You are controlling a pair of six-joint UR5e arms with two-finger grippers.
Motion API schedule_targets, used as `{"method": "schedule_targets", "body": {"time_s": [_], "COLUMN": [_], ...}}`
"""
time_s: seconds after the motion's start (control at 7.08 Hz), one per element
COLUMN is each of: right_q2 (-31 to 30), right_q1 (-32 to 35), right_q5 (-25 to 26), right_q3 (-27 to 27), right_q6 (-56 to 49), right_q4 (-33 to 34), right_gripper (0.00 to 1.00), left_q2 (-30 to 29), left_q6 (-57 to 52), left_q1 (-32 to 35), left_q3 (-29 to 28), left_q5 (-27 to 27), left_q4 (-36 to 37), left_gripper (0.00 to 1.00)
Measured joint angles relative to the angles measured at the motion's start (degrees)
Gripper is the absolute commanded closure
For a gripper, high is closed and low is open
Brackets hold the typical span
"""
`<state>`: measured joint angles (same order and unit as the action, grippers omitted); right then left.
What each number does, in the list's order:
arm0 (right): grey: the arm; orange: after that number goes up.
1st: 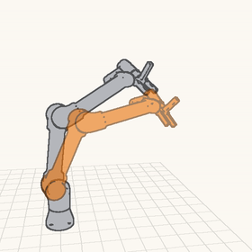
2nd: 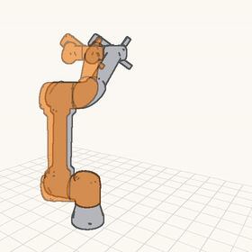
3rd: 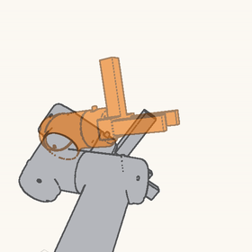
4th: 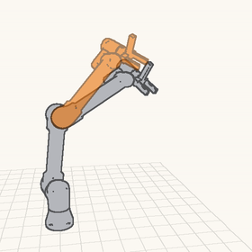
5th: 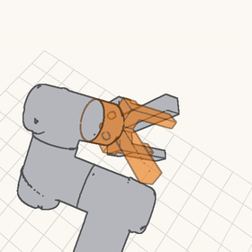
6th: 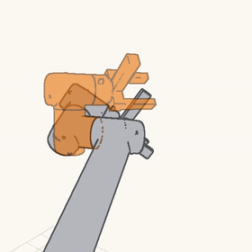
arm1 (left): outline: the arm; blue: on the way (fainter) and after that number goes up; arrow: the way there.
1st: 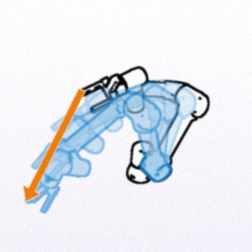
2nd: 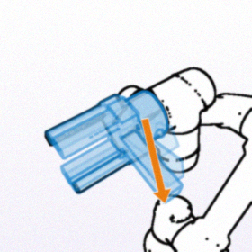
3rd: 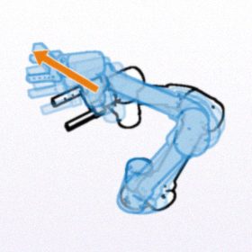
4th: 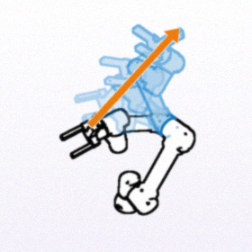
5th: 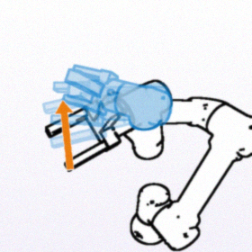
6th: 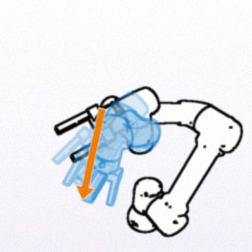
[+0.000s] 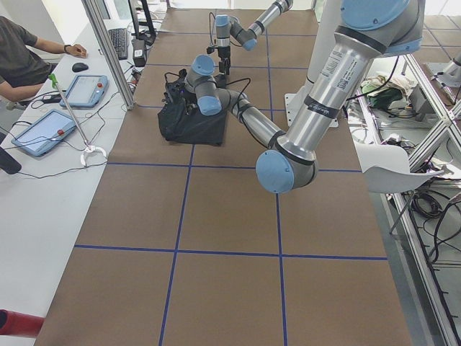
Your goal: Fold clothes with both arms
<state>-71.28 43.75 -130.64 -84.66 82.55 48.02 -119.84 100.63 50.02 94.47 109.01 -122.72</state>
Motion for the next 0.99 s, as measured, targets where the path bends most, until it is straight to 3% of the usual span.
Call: {"method": "schedule_targets", "body": {"time_s": [0.42,0.57,0.71,0.99], "right_q2": [0.23,0.28,0.35,0.64], "right_q1": [0.67,-0.12,-0.7,-0.99], "right_q5": [-0.8,-0.04,0.64,0.8], "right_q3": [-0.13,0.1,0.19,0.23], "right_q6": [0.02,0.0,0.01,0.06], "right_q4": [0.13,0.14,0.14,0.45], "right_gripper": [0.3,0.5,1.0,1.0], "left_q2": [0.16,0.19,0.23,0.35], "left_q6": [0.0,0.0,0.0,0.0], "left_q1": [-0.07,-0.09,-0.1,-0.1], "left_q3": [-0.06,-0.07,-0.07,-0.02], "left_q5": [-0.09,-0.13,-0.2,-0.22], "left_q4": [-0.06,-0.07,-0.06,-0.06], "left_gripper": [0.0,0.0,0.0,0.0]}}
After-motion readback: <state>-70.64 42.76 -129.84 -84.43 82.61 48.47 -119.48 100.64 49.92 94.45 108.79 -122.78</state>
